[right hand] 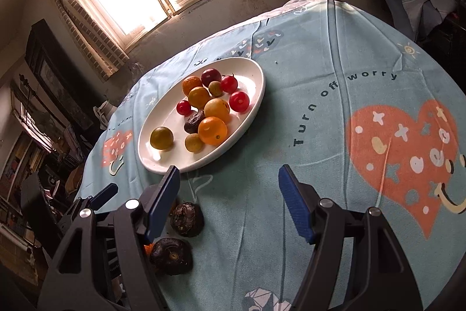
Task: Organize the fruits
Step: 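Move the left tool to the orange and close on it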
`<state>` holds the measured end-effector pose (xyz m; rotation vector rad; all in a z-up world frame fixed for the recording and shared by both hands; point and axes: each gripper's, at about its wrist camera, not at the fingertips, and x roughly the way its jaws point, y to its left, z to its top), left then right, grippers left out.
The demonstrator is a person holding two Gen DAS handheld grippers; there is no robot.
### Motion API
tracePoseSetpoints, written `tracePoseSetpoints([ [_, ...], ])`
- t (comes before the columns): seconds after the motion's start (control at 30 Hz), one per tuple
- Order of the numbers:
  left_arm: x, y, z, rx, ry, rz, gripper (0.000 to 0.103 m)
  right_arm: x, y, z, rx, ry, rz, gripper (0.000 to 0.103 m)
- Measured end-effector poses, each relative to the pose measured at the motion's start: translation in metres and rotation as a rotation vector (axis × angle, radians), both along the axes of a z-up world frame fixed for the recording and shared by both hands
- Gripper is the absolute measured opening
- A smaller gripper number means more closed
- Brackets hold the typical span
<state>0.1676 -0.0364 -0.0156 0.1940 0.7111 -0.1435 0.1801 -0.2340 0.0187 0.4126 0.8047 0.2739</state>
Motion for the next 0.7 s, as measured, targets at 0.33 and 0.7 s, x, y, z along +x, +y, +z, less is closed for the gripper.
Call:
tracePoseSetpoints([
  [0.33, 0.011, -0.007, -0.015, 0.038, 0.028, -0.021, 0.092, 0.003, 0.000, -0.004, -0.012, 0.015, 0.001, 0.070],
  [0.7, -0.002, 0.048, 0.020, -0.012, -0.087, 0.176, 0.094, 0.004, -0.005, -0.005, -0.006, 0.021, -0.010, 0.070],
])
